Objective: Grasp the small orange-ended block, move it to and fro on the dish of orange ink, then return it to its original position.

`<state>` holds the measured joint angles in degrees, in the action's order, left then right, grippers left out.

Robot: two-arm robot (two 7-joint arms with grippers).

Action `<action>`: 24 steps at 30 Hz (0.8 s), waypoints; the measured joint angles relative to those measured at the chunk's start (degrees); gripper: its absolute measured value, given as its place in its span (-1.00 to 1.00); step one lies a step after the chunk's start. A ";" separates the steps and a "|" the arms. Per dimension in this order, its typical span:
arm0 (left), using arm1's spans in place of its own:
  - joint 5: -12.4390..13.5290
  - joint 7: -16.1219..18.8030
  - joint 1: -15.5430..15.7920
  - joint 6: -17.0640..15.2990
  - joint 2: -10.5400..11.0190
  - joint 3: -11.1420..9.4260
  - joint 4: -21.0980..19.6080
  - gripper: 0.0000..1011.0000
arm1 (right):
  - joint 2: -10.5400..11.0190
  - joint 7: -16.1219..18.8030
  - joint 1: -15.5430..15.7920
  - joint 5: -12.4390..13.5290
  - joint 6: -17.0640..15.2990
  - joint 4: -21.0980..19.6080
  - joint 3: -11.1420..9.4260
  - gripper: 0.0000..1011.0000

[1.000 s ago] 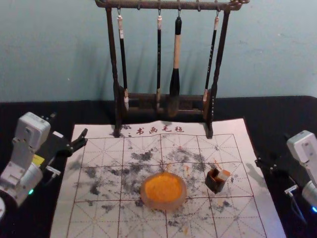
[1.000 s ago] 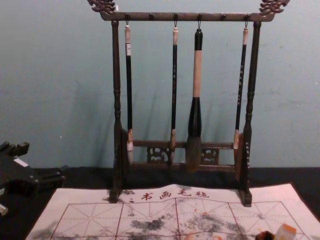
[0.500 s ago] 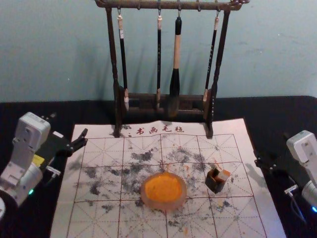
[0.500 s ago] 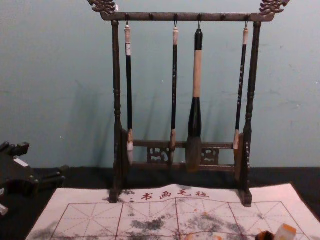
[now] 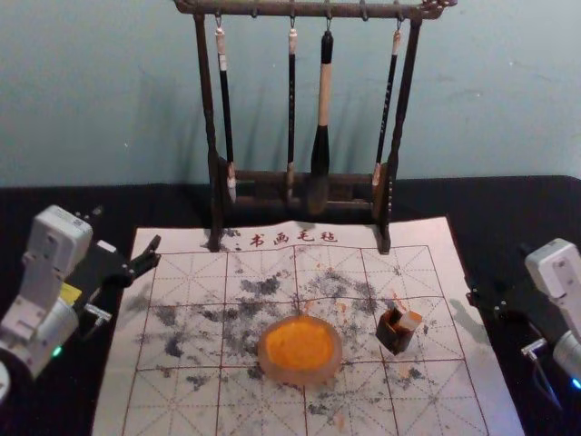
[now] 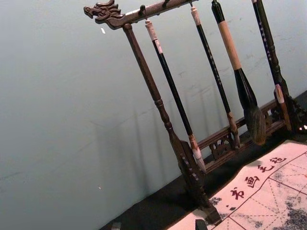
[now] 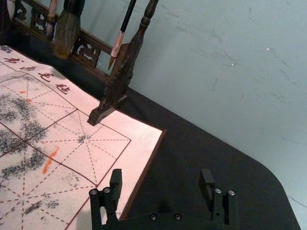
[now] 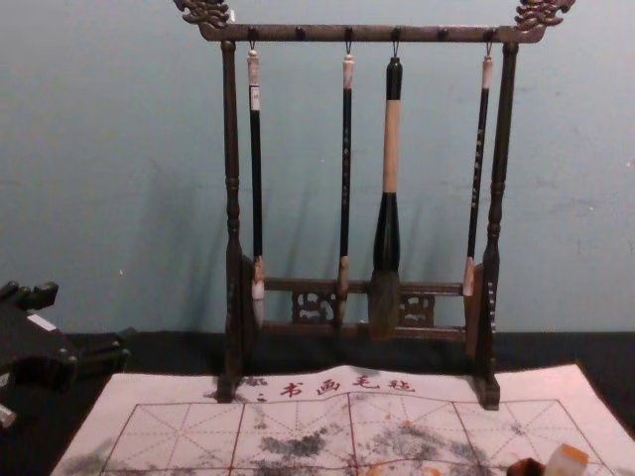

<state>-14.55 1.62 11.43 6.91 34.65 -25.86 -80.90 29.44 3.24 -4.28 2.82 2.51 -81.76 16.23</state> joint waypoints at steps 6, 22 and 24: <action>0.00 0.00 0.00 0.00 0.00 0.00 0.00 0.98 | 0.00 0.00 0.00 0.00 0.00 0.00 0.00 0.98; 0.00 0.00 0.00 0.00 0.00 0.00 0.00 0.98 | 0.00 0.00 0.00 0.00 0.00 0.00 0.00 0.98; 0.00 0.00 0.00 0.00 0.00 0.00 0.00 0.98 | 0.00 0.00 0.00 0.00 0.00 0.00 0.00 0.98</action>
<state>-14.55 1.62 11.43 6.91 34.65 -25.86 -80.90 29.44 3.24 -4.27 2.82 2.52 -81.77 16.24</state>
